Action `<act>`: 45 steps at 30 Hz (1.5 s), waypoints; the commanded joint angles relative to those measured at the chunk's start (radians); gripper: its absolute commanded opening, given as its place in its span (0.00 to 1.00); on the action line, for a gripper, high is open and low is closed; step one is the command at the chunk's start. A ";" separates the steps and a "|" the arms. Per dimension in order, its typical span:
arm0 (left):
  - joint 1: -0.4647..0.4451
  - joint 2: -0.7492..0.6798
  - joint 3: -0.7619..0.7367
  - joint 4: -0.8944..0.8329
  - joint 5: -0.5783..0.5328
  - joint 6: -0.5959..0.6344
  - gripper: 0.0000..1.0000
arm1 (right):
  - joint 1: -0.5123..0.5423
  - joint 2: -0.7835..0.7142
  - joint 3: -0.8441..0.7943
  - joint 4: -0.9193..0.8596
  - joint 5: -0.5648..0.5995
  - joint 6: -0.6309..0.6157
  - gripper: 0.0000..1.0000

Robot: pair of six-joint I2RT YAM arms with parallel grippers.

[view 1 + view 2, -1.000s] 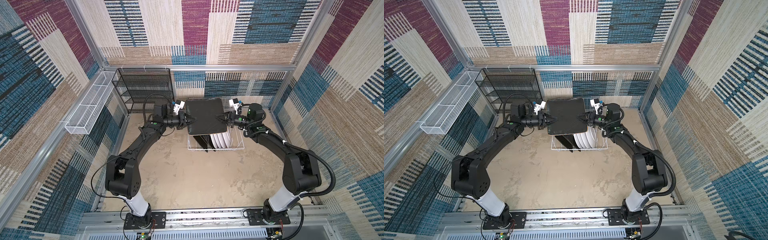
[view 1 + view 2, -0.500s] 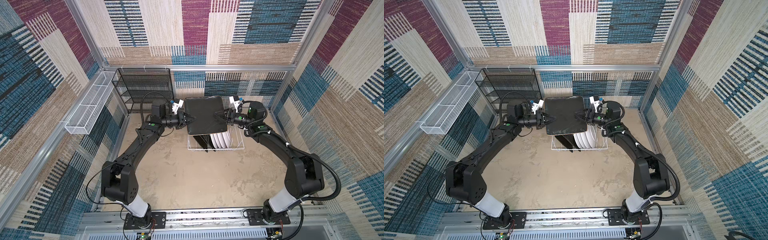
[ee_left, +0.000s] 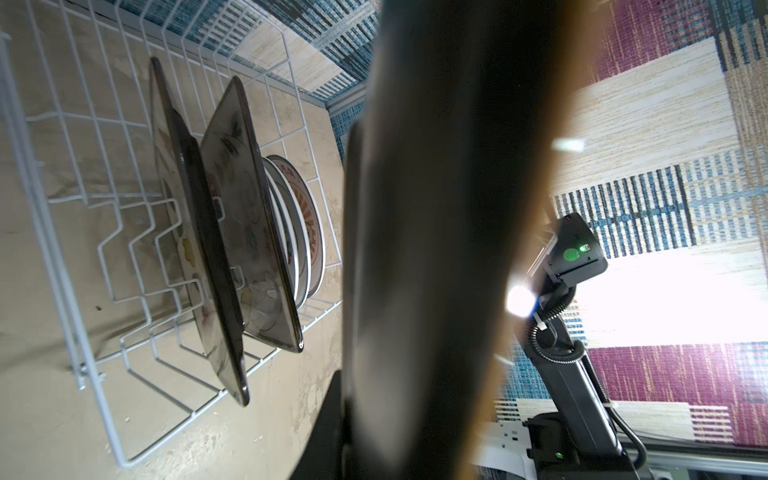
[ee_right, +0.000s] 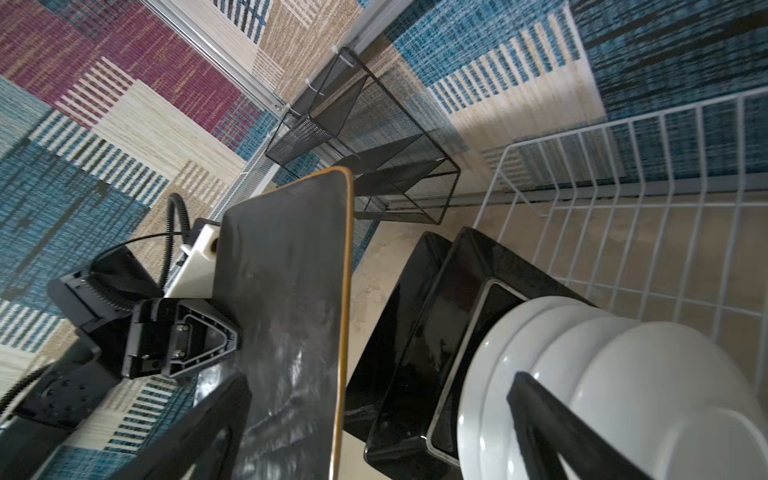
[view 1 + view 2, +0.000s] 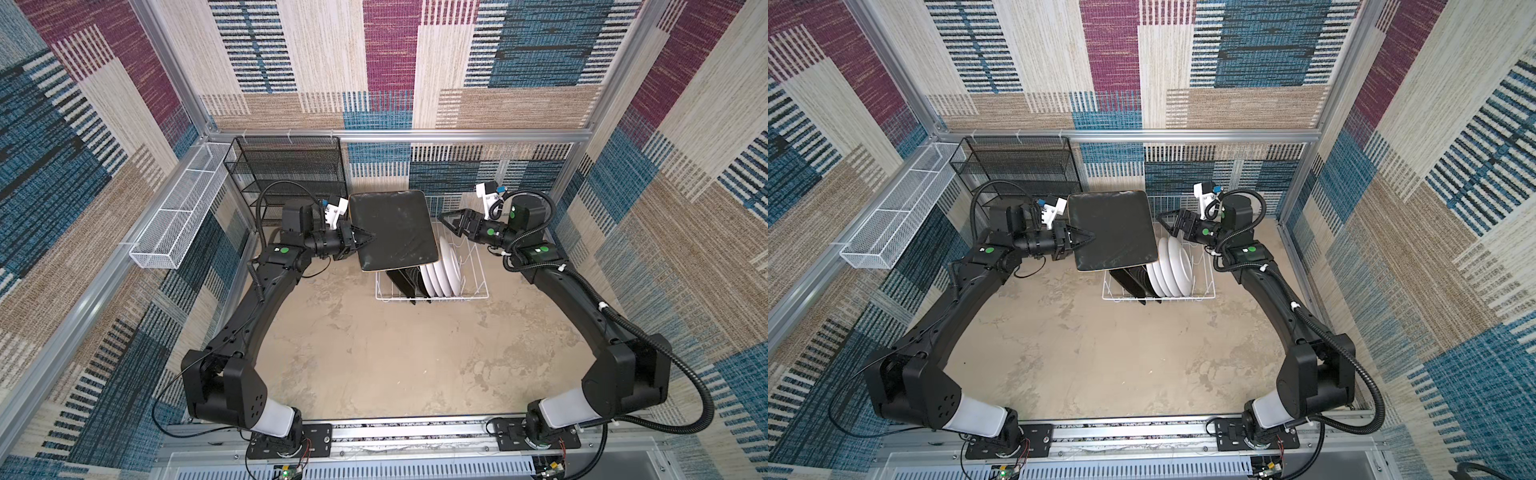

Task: Unload the plates from the dish rack
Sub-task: 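Release the black plate from the right gripper while the left gripper pulls it away, then carry the black plate with the left gripper toward the floor beside the rack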

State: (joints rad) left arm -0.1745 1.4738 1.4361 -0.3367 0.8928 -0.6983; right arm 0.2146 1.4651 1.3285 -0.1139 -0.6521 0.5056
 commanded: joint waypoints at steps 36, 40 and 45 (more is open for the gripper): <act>0.247 0.059 0.289 -0.760 -0.506 0.628 0.00 | 0.200 -0.153 -0.112 -0.101 0.198 -0.559 0.99; 0.247 0.113 0.289 -0.759 -0.521 0.655 0.00 | 0.211 -0.142 -0.106 -0.097 0.205 -0.556 0.99; 0.246 0.180 0.281 -0.759 -0.517 0.691 0.00 | 0.215 -0.140 -0.112 -0.092 0.206 -0.554 0.99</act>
State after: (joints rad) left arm 0.0700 1.6348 1.7164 -1.1347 0.3428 -0.0578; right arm 0.4271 1.3239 1.2167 -0.2298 -0.4500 -0.0460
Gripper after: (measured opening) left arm 0.146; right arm 0.994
